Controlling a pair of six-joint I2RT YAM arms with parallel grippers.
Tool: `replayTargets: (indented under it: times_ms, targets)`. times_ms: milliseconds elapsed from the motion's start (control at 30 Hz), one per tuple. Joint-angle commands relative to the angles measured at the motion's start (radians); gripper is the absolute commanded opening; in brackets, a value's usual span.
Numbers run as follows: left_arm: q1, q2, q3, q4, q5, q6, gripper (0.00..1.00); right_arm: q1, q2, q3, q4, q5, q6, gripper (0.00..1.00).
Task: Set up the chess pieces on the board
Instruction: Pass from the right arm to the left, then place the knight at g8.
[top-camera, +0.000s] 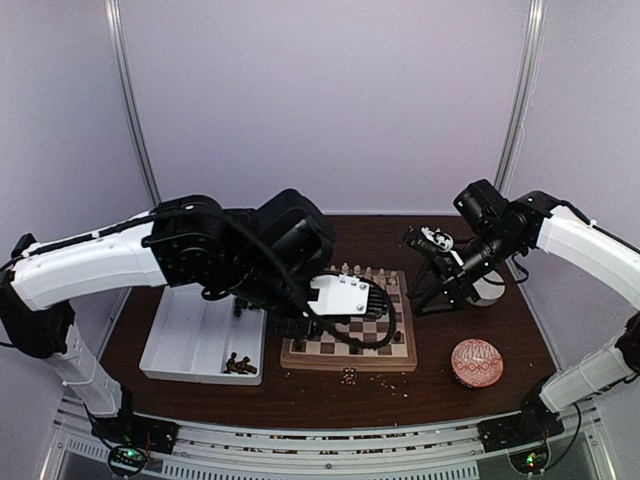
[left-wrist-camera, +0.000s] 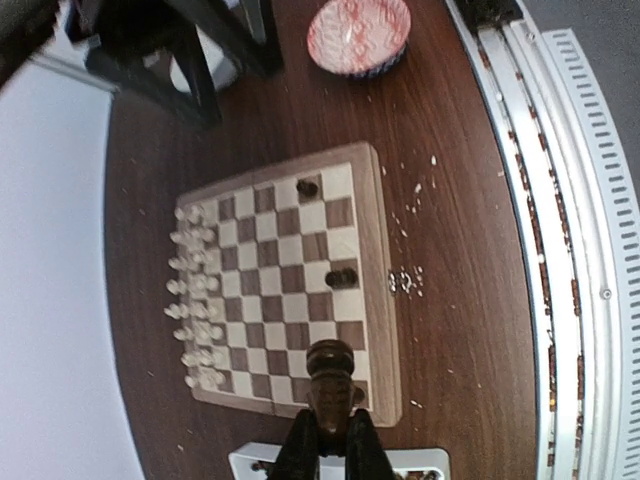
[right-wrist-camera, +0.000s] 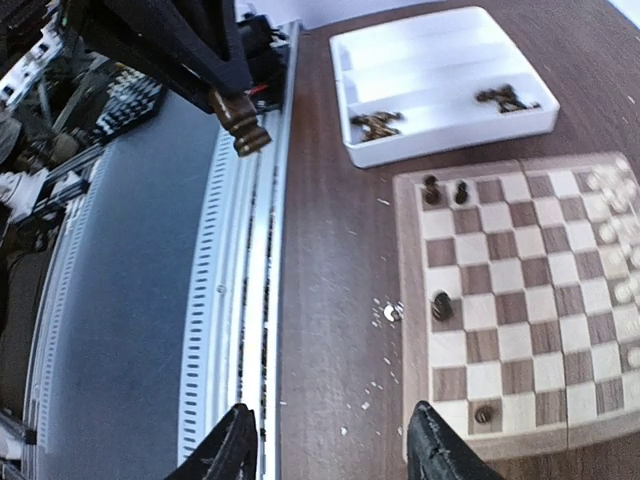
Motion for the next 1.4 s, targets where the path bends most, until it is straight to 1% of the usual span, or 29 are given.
replayTargets:
  times_ms: [0, 67, 167, 367, 600, 800, 1367]
  targets:
    - [0.108, 0.149, 0.09, -0.272, 0.083, -0.212, 0.0, -0.128, -0.053, -0.153, 0.123, 0.068, 0.058, 0.52]
    - [0.157, 0.185, 0.104, -0.276, 0.128, -0.235, 0.0, -0.157, -0.085, -0.209, 0.192, 0.072, 0.088, 0.52]
    - [0.209, 0.244, 0.123, -0.279, 0.162, -0.254, 0.0, -0.162, -0.114, -0.226, 0.213, 0.12, 0.09, 0.52]
    - [0.283, 0.373, 0.167, -0.293, 0.188, -0.303, 0.0, -0.163, -0.094, -0.238, 0.224, 0.116, 0.086, 0.51]
    - [0.286, 0.447, 0.216, -0.3, 0.212, -0.308, 0.0, -0.163, -0.069, -0.236, 0.207, 0.117, 0.059, 0.51]
    - [0.286, 0.492, 0.212, -0.307, 0.194, -0.3, 0.0, -0.162, -0.07, -0.24, 0.205, 0.112, 0.048, 0.5]
    - [0.286, 0.558, 0.218, -0.31, 0.17, -0.3, 0.0, -0.161, -0.056, -0.235, 0.186, 0.111, 0.033, 0.5]
